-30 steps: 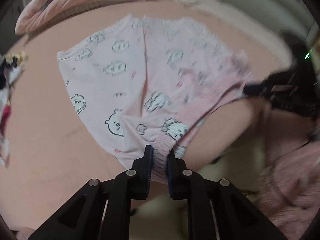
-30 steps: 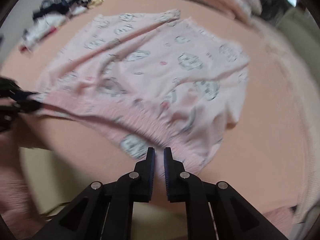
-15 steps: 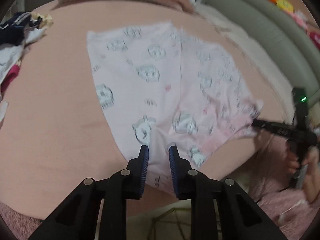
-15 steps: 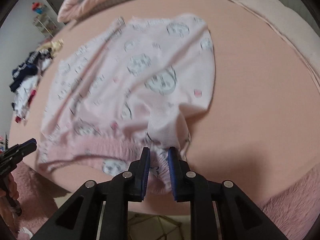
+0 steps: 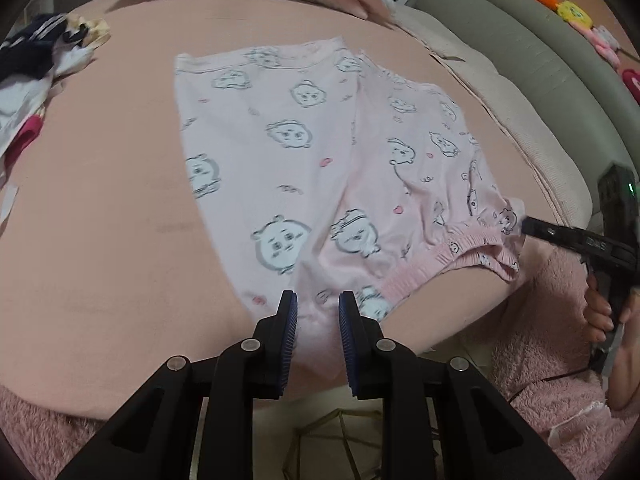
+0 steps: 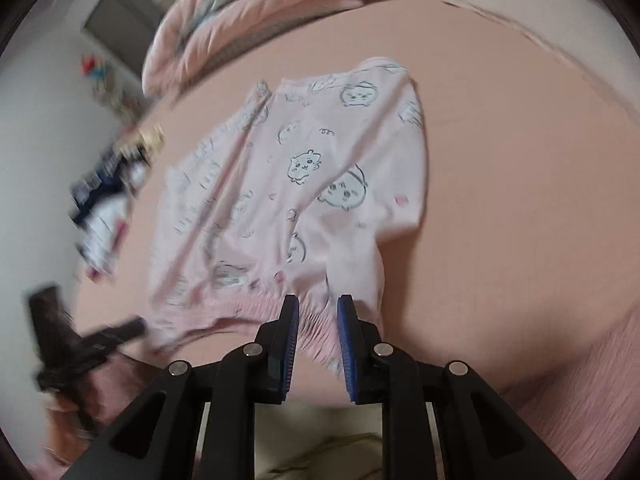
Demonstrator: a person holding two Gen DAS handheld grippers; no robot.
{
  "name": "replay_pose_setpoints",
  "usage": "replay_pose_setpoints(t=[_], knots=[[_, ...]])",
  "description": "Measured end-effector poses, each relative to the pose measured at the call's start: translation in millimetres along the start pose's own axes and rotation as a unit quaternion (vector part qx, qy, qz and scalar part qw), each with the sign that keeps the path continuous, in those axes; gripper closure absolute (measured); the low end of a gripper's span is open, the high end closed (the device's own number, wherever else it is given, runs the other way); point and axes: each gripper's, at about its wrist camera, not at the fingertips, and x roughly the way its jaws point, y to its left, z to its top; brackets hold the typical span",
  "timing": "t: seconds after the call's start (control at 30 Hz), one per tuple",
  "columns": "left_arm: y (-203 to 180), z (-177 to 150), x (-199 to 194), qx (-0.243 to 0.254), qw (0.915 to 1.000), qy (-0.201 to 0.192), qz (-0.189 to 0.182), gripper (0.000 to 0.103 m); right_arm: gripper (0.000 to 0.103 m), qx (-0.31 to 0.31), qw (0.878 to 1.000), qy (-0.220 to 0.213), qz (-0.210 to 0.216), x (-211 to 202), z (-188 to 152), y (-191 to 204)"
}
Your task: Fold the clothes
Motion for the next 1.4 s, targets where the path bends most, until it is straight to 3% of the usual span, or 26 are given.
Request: replay_pose_setpoints(t=[0.17, 0.37, 0.43, 0.53, 0.6, 0.63, 0.73, 0.8, 0.87, 0.93, 1.0, 1.17, 1.27, 1.3, 1.4], knots=[[3, -11, 21, 0.011, 0.9991, 0.03, 0.027, 0.084, 0.084, -0.051, 0.996, 0.074, -0.027, 39, -7, 4], [23, -19, 6, -0.007, 0.997, 0.039, 0.067, 0.084, 0.086, -0.032, 0.994, 0.08, -0.068, 20, -29, -28], [28, -20, -2, -0.021, 0.9968, 0.034, 0.07, 0.084, 0.081, -0.015, 0.995, 0.067, -0.07, 9, -28, -37], [40, -25, -12, -0.073, 0.9972, 0.016, 0.004, 0.084, 0.078, 0.02, 0.998, 0.037, -0.036, -6, -25, -46], [50, -29, -12, -0.112, 0.9926, 0.014, -0.043, 0.084, 0.067, 0.061, 0.998, 0.035, -0.002, -3, -26, -50], [52, -31, -10, -0.121, 0.9914, 0.023, -0.044, 0.084, 0.062, 0.08, 0.996, 0.036, 0.008, 1, -27, -52], [50, -36, -2, -0.145, 0.9864, 0.04, -0.067, 0.084, 0.061, 0.105, 0.993, 0.058, 0.005, 20, -31, -55], [55, -43, 2, -0.182, 0.9776, 0.049, -0.093, 0.084, 0.059, 0.111, 0.993, 0.051, 0.012, 21, -32, -56], [59, -47, 3, -0.205, 0.9727, 0.049, -0.098, 0.084, 0.061, 0.121, 0.991, 0.049, 0.033, 22, -30, -59], [58, -46, 4, -0.218, 0.9693, 0.047, -0.104, 0.084, 0.079, 0.127, 0.989, 0.052, 0.06, 23, -29, -59], [61, -46, 6, -0.227, 0.9665, 0.048, -0.11, 0.084, 0.088, 0.122, 0.989, 0.054, 0.062, 30, -32, -52], [68, -49, -3, -0.257, 0.9582, 0.035, -0.121, 0.084, 0.088, 0.083, 0.995, 0.049, 0.027, 26, -32, -40], [63, -47, 1, -0.247, 0.9633, 0.029, -0.1, 0.082, 0.087, 0.076, 0.996, 0.042, -0.009, 14, -34, -44], [62, -46, 4, -0.244, 0.9644, 0.031, -0.096, 0.082, 0.08, 0.079, 0.996, 0.041, -0.014, 15, -35, -45], [59, -45, 7, -0.247, 0.9624, 0.026, -0.111, 0.065, 0.08, 0.097, 0.994, 0.044, -0.01, 16, -35, -55]])
